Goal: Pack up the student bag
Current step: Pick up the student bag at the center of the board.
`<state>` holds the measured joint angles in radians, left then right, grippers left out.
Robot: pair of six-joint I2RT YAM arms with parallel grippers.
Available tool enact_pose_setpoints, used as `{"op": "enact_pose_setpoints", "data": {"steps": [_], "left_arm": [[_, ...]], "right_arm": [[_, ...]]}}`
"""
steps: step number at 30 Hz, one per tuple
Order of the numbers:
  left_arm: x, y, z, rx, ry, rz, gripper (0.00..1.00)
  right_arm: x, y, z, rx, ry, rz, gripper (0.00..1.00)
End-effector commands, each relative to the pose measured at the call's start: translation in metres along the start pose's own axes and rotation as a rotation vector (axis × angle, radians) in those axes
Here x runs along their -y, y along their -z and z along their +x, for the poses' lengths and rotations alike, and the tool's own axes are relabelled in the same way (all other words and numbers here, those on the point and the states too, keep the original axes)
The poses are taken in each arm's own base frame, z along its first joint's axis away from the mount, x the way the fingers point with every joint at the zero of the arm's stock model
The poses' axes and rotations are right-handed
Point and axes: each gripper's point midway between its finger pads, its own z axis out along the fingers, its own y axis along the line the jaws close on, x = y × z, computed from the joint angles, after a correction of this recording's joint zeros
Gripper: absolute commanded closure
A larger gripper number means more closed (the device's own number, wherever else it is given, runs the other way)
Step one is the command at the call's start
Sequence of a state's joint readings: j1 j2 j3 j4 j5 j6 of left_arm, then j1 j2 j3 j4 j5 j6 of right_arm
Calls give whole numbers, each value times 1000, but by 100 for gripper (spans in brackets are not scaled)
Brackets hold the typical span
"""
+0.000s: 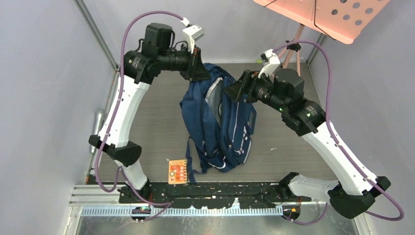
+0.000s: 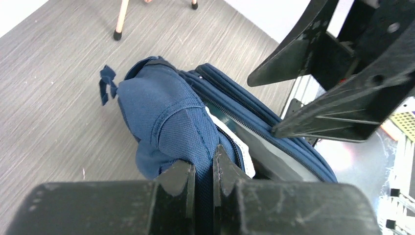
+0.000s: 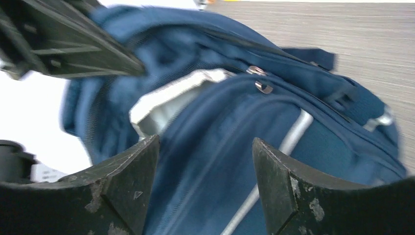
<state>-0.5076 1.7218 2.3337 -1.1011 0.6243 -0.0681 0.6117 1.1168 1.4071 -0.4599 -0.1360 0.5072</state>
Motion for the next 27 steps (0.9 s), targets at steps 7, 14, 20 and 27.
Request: {"op": "enact_pose_setpoints", "data": {"steps": [7,14,20,27], "left_arm": [[53,71,-118,445,-349,147,100],[28,53,-88,381,-292,82,100],[12,40,-79,344,-280,55,100],[17,32,-66,318,-343,122,100]], "right_arm": [[57,14,-15,43,162,245,18],[45,-3,-35,64,92,122,19],[33,-7,-31,16,89,61,19],[66,-33,-51,13,92,155,19]]}}
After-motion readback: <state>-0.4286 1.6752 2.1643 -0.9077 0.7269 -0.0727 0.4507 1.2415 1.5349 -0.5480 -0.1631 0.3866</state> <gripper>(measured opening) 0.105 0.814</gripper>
